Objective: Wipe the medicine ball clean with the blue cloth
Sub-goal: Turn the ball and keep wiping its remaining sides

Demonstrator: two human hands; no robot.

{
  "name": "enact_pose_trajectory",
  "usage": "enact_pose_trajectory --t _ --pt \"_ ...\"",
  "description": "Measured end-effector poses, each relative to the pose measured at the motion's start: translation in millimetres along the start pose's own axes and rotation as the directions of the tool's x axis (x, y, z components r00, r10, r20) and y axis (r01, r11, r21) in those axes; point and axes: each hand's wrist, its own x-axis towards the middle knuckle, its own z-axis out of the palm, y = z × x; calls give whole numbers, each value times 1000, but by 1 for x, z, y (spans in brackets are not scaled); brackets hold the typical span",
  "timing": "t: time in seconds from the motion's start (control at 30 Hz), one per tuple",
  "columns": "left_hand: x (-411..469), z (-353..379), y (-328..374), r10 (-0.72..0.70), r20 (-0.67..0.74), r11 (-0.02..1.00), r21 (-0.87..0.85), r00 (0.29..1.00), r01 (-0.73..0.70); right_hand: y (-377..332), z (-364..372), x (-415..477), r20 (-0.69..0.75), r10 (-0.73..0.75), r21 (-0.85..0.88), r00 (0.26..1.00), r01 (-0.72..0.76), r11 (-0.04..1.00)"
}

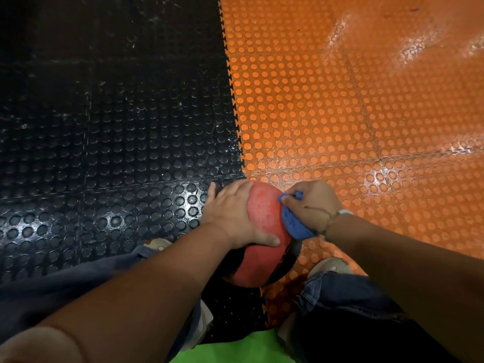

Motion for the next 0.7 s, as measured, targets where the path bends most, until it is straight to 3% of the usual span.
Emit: enact_pose_trajectory --t 0.13,0.23,0.3,0.4,0.5,0.63,0.7 --pt "-5 7 0 11 -21 997 80 1000 -9 -13 8 -17 35 -245 -121 969 248 961" --pt "-8 8 4 41 -13 995 87 999 -40 -4 2 4 30 -15 -6 999 16 1000" --pt "-8 10 8 54 -14 996 75 998 -53 2 -2 18 31 120 -32 992 -119 992" --pt "-5 14 12 52 -25 997 52 998 -51 -5 3 14 70 -33 -194 997 46 980" --pt "-2 15 14 56 -34 997 58 998 -54 -11 2 -3 149 -197 -195 969 224 955" --pt "-3 17 20 72 -29 996 53 997 -70 6 -8 20 104 77 -167 992 -59 984" --pt "-2 18 20 64 -39 997 51 997 -62 3 -4 21 79 63 -220 995 -44 975"
